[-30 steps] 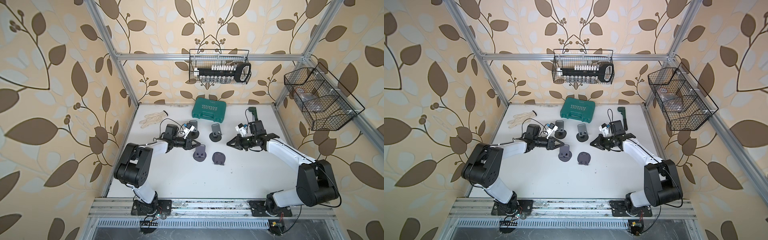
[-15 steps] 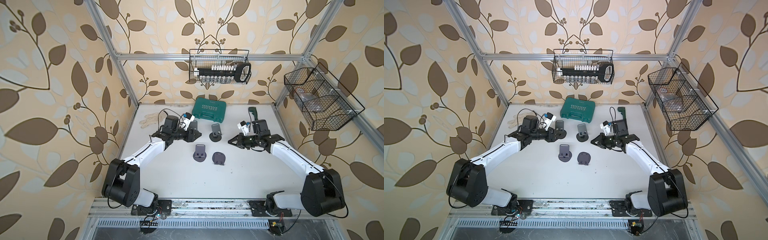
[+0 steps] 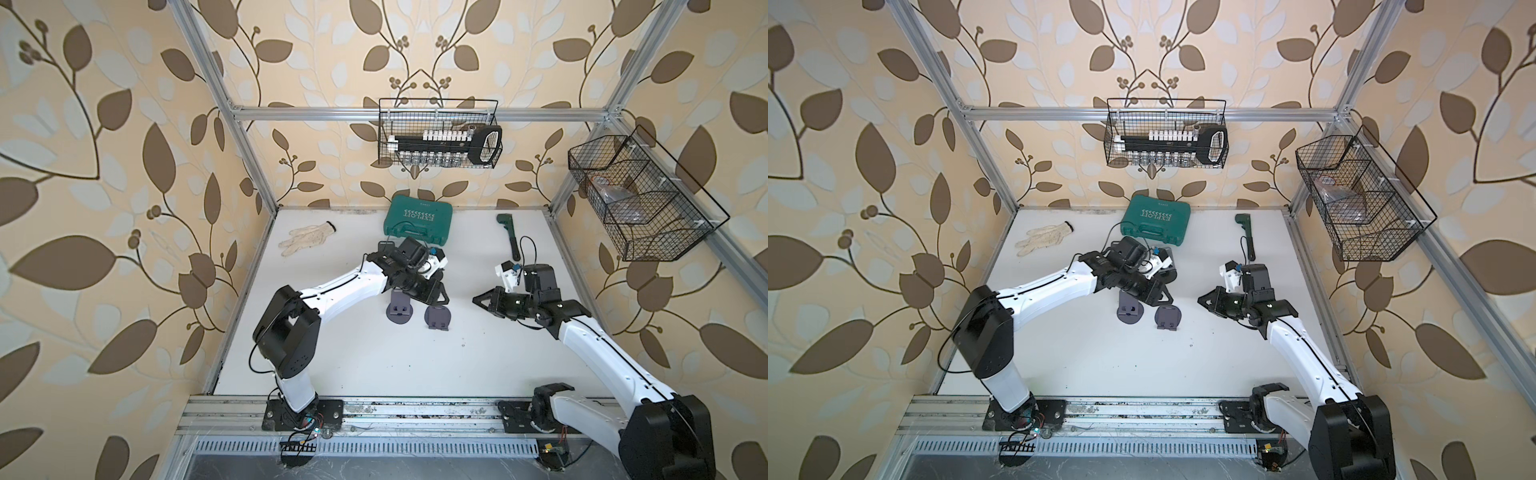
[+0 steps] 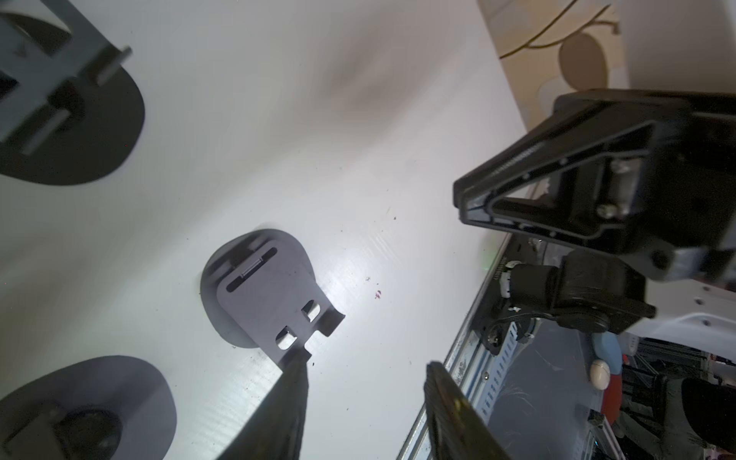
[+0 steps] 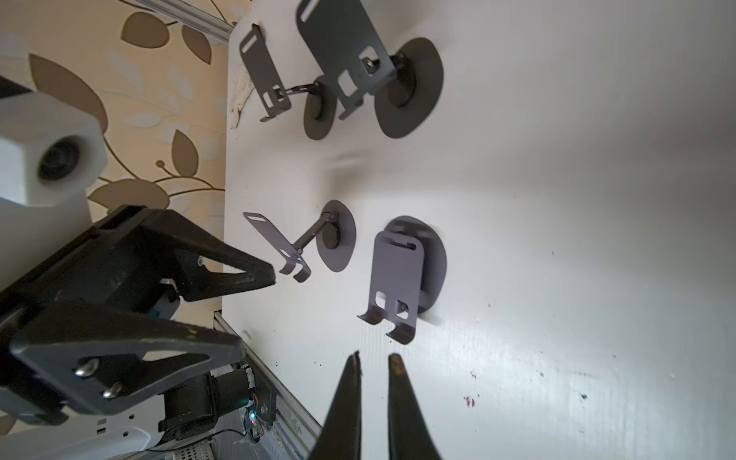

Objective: Open the phone stand
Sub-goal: Pick up the phone stand at the center of the board.

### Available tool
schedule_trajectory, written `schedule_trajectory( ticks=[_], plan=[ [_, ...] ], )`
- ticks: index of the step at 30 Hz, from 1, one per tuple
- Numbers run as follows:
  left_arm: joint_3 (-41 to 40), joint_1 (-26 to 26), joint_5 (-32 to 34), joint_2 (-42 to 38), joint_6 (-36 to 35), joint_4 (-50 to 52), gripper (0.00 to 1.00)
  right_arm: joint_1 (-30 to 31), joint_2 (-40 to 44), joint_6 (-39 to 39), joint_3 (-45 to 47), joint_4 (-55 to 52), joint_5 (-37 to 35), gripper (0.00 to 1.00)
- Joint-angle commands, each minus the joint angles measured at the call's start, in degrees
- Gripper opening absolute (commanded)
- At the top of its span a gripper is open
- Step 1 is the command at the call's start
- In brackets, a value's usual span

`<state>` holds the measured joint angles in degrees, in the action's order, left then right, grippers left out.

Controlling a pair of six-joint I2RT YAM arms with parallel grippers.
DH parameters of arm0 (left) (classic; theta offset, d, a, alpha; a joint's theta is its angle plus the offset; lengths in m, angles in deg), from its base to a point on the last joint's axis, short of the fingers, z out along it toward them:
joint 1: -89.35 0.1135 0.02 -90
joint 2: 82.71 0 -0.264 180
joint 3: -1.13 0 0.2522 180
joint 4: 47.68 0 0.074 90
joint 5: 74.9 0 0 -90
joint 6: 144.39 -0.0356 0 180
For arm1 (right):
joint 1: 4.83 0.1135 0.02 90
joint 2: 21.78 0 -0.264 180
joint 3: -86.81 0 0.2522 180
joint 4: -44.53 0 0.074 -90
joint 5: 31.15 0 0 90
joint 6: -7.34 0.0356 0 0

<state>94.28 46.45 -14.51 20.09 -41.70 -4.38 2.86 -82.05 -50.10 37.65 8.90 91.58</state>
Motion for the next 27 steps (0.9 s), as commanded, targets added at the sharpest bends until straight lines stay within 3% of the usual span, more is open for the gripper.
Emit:
schedule_trajectory(
  ticks=[1, 10, 27],
  plan=[
    [5.5, -1.6, 6.3, 3.9, 1.4, 4.2, 0.51, -0.4, 3.1, 1.1, 2.7, 0.3, -1.7, 0.11],
    [8.4, -1.9, 12.0, 12.7, 4.9, 3.3, 0.5, -0.9, 0.1, 0.2, 3.8, 2.4, -0.8, 0.11],
    [9.7, -1.8, 19.7, 16.5, 4.5, 4.8, 0.54, -1.0, -5.9, -0.8, 3.7, 6.2, 0.6, 0.11]
  ],
)
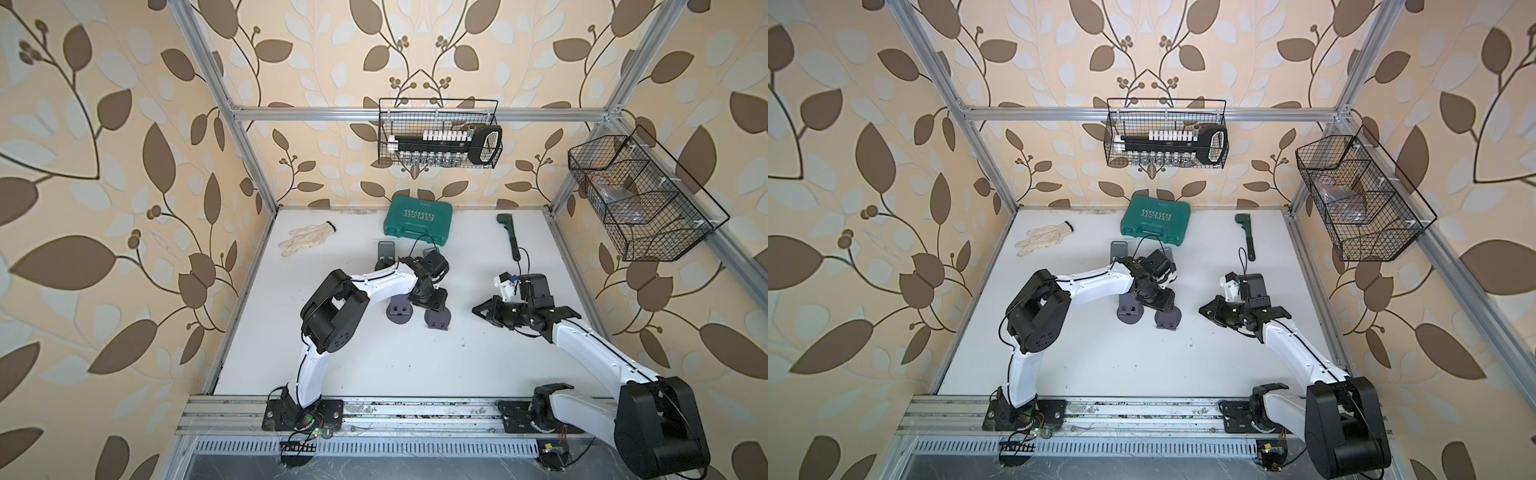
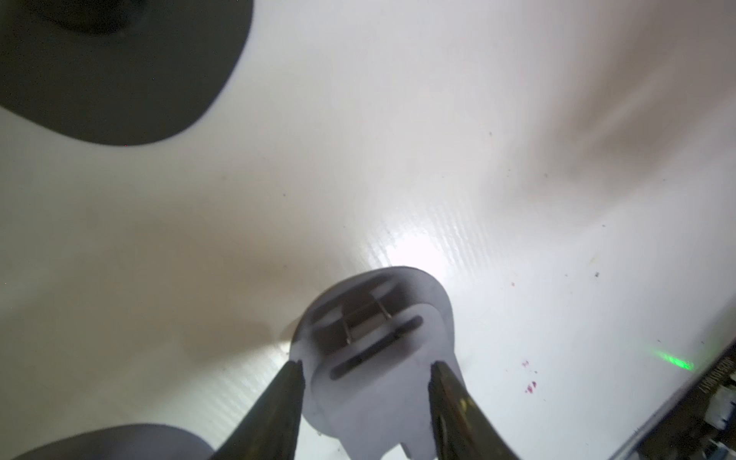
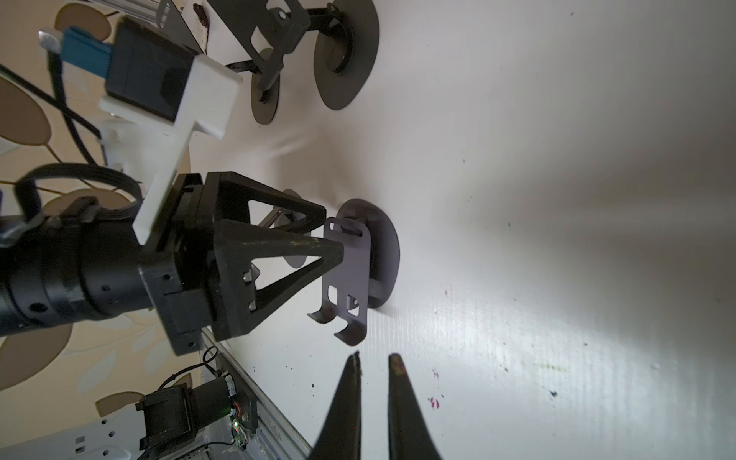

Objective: Open the phone stand
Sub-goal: Pick up the phone stand at the center of the board.

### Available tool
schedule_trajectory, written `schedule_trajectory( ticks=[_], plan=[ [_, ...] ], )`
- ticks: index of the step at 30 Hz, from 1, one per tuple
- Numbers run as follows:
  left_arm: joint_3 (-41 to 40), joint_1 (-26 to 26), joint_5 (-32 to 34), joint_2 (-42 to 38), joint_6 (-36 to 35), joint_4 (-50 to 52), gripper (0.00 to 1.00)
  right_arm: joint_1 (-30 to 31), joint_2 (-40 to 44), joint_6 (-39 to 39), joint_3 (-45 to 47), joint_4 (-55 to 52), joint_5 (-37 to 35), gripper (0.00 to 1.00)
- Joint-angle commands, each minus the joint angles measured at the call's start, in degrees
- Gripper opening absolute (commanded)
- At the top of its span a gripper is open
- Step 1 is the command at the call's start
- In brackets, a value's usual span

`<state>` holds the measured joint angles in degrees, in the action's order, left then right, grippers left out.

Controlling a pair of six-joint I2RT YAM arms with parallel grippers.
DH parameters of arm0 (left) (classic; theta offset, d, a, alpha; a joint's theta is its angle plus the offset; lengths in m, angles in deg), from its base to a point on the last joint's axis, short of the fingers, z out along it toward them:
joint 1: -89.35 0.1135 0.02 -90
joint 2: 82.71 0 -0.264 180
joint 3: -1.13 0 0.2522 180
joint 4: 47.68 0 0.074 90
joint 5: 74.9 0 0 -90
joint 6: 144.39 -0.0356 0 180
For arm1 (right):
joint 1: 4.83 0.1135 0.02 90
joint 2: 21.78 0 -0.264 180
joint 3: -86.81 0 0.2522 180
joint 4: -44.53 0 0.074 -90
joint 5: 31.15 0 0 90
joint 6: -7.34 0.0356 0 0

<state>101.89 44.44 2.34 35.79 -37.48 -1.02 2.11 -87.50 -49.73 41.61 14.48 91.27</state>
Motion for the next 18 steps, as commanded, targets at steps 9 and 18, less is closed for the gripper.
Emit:
schedule_trajectory(
  ticks=[9, 18],
  plan=[
    [2.9, 0.0, 1.0, 1.8, 0.8, 0.8, 0.53, -0.2, -1.6, -1.4, -0.3, 1.4, 1.2, 0.11],
    [1.6, -0.4, -3.9, 1.5, 2.7, -0.3, 0.46, -0.2, -2.9, -1.2, 0.0, 2.9, 2.6, 0.11]
  ],
)
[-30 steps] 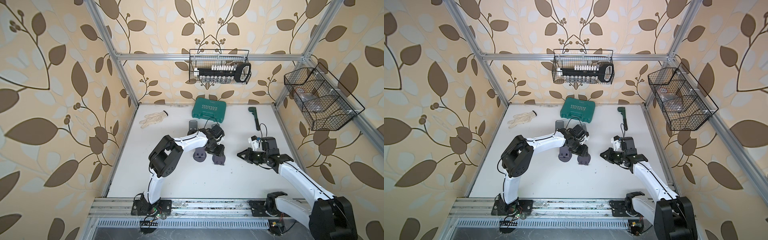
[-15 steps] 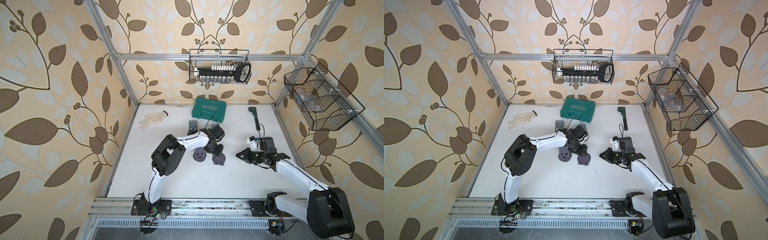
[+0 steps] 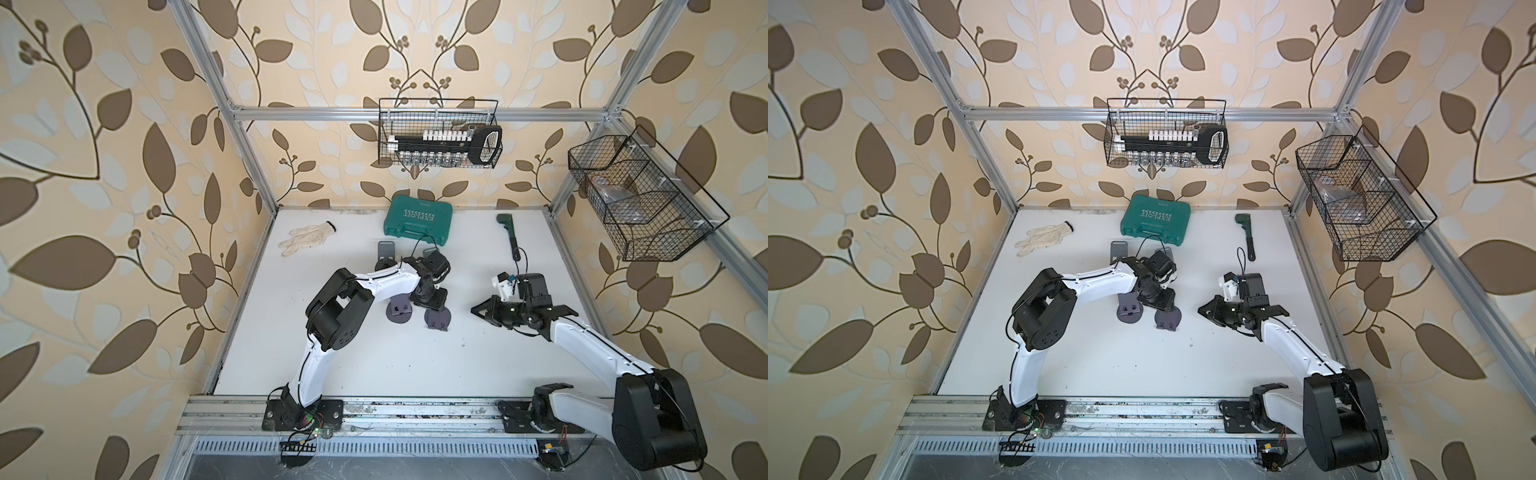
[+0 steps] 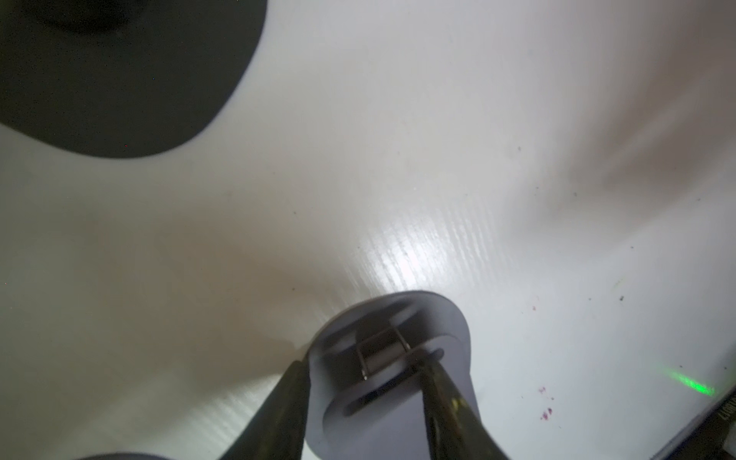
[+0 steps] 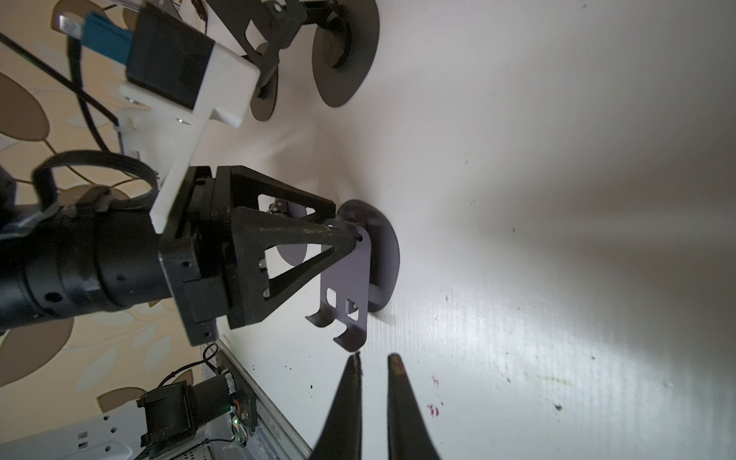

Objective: Open the phone stand
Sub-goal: Pick up the phone stand at the center of the board.

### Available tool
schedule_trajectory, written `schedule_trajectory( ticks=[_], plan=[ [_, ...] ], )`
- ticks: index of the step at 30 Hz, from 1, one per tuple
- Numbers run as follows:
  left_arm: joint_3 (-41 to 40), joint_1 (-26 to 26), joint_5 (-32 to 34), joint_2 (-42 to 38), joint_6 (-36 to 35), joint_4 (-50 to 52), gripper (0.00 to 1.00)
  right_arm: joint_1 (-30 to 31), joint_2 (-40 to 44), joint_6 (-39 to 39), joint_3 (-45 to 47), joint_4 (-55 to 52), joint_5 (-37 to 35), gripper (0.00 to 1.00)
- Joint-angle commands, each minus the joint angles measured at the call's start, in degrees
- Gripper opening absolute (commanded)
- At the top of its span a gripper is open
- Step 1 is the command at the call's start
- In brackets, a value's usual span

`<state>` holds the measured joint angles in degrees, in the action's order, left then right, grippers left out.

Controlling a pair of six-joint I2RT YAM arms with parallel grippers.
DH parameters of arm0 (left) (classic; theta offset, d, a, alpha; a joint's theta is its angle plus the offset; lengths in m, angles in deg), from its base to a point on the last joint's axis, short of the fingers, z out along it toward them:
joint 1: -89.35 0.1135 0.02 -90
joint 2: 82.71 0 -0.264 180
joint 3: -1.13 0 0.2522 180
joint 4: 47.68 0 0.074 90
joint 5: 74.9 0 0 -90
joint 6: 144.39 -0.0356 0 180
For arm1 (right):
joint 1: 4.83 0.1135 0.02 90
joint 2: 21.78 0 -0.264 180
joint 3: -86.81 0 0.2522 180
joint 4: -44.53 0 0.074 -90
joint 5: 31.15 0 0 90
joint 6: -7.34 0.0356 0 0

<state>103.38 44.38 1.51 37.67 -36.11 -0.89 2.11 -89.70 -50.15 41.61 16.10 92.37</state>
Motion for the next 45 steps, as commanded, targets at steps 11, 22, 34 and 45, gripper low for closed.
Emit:
schedule_trajectory(
  ticks=[11, 22, 34, 45],
  plan=[
    [-1.0, -2.9, -5.6, -0.1, 4.4, 0.0, 0.4, -0.3, -0.6, 1.6, 4.7, 5.1, 5.5, 0.1],
    [-9.4, -4.2, -7.0, -4.3, 10.8, -7.2, 0.43, -0.1, 9.4, 1.5, 9.4, -3.2, 7.0, 0.09],
    [-14.6, -4.4, -10.6, -5.8, 12.9, -11.1, 0.29, 5.9, 6.8, 9.5, 13.4, 7.0, 4.9, 0.06],
    [-17.4, -5.2, -14.2, -5.1, 15.4, -15.7, 0.15, 7.9, -3.4, 9.9, 13.0, 15.1, 3.8, 0.04]
  ],
)
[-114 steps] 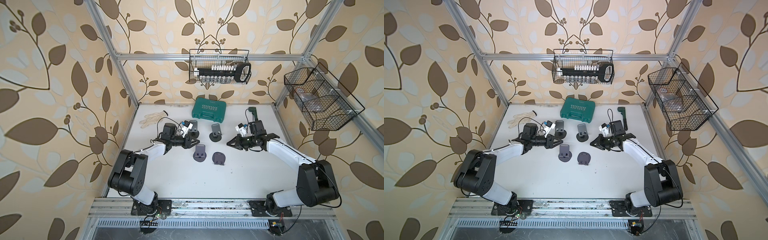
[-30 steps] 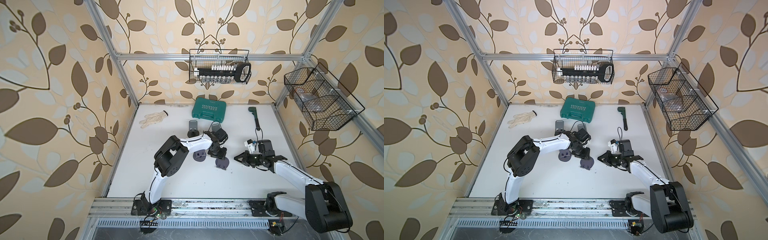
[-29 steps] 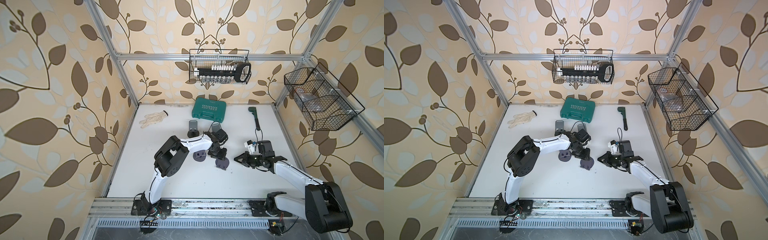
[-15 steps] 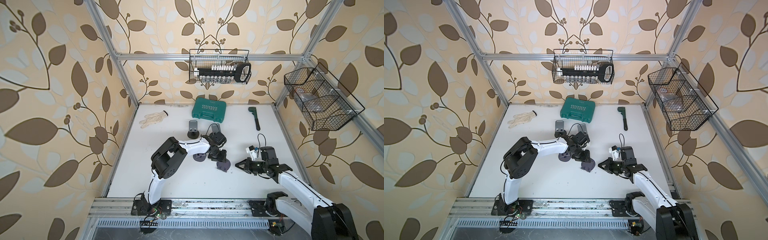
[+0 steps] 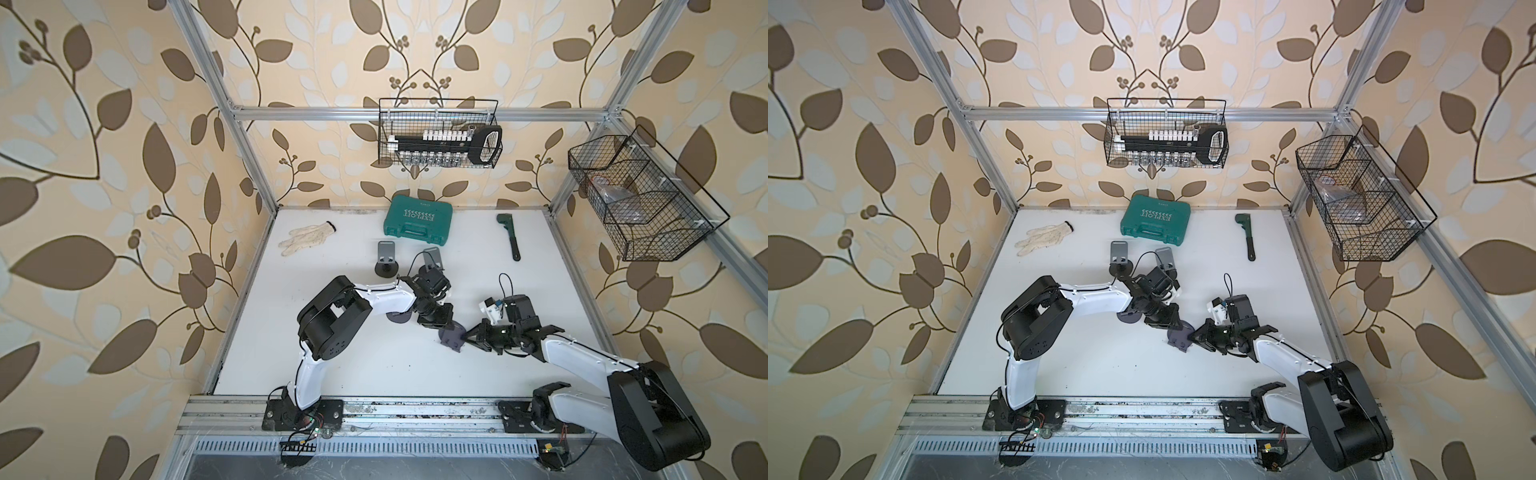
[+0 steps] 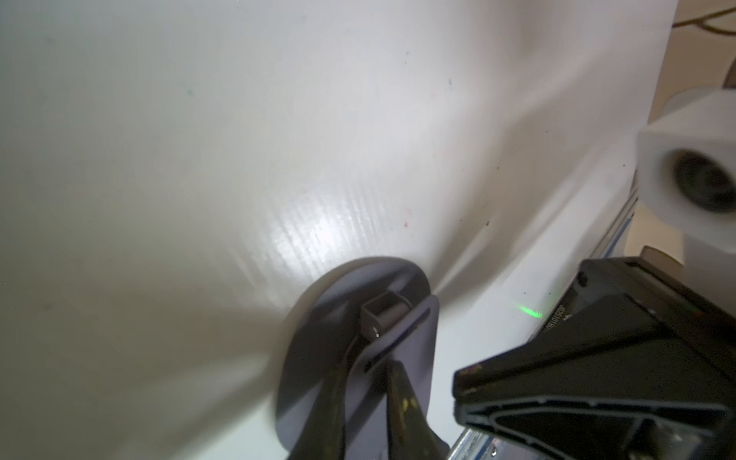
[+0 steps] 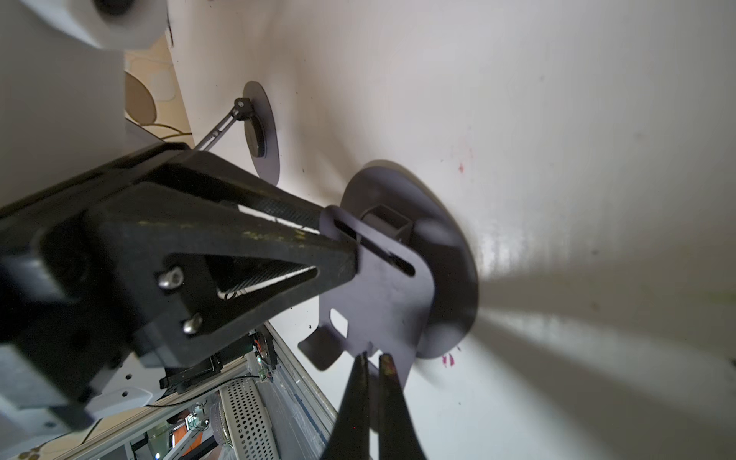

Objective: Open the phone stand
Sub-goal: Pick up the phone stand at the center of the board.

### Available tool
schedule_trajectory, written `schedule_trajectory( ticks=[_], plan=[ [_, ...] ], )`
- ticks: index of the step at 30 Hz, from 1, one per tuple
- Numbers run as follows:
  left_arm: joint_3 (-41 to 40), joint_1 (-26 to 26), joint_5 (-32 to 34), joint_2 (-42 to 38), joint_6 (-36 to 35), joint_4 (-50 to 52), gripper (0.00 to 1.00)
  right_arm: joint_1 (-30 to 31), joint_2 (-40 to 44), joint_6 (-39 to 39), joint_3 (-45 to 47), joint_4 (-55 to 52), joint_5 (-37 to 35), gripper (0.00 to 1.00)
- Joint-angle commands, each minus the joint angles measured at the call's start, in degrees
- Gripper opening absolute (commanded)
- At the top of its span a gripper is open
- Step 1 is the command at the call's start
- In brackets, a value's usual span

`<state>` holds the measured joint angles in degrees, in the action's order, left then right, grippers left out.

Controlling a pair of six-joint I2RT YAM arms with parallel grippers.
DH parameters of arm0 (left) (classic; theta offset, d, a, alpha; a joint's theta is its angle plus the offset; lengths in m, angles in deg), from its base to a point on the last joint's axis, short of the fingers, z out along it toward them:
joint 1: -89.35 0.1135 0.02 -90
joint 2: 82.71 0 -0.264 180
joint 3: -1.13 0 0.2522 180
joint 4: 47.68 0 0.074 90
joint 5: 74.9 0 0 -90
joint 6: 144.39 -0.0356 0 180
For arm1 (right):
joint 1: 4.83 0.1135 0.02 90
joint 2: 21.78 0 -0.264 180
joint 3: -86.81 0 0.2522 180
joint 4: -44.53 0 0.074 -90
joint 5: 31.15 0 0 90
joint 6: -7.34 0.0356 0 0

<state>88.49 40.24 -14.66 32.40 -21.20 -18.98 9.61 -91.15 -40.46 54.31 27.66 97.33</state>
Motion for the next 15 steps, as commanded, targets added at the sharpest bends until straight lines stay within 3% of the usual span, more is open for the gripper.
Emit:
schedule_trajectory(
  ticks=[1, 7, 10, 15],
  plan=[
    [-2.6, -1.2, 1.7, 0.4, 0.6, 2.2, 0.14, 0.4, -3.1, 0.2, 0.3, 4.2, -1.0, 0.04],
    [-2.6, -2.0, -0.5, 1.6, 0.6, 0.6, 0.12, 0.8, -9.1, -0.3, -0.6, 7.6, -0.5, 0.02],
    [-2.1, -2.4, -1.1, 2.9, 0.6, 0.8, 0.0, 0.9, -10.6, -0.6, -1.3, 8.2, 0.1, 0.0],
    [-2.5, -2.4, -0.9, 3.2, 0.7, 0.4, 0.0, 0.9, -3.7, -4.5, -4.1, -2.5, -2.1, 0.0]
  ],
)
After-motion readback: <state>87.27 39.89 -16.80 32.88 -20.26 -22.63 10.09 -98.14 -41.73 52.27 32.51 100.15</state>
